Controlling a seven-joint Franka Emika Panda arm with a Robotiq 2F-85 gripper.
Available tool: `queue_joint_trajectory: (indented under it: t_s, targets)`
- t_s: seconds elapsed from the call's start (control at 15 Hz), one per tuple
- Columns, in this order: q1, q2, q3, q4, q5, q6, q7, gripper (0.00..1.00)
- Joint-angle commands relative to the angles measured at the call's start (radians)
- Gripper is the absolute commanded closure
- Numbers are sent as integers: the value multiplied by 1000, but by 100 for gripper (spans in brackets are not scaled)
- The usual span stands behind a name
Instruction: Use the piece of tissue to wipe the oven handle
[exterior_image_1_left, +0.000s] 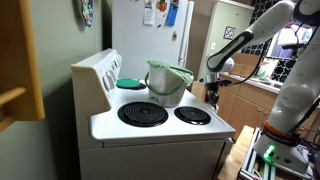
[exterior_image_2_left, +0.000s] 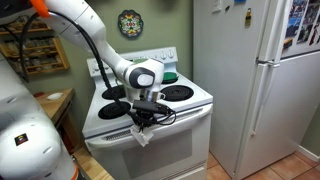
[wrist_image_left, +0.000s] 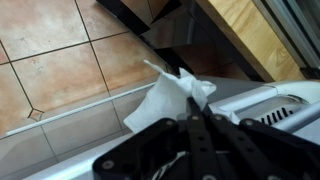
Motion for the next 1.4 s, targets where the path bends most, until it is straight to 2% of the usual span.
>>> queue_joint_trajectory:
  t_s: [0.0,0.27,0.8,1.07,1.33]
  targets:
    - [23,-29,-5,-28,17,-59,-30,96]
    - [37,-61,4,-58,7,-116,4,97]
    - [110,-92,48,-111,52,-184,1,97]
    - [85,-92,45,-109,-60,-43,68,97]
    - [60,-77,22,-107,-125,181,140,96]
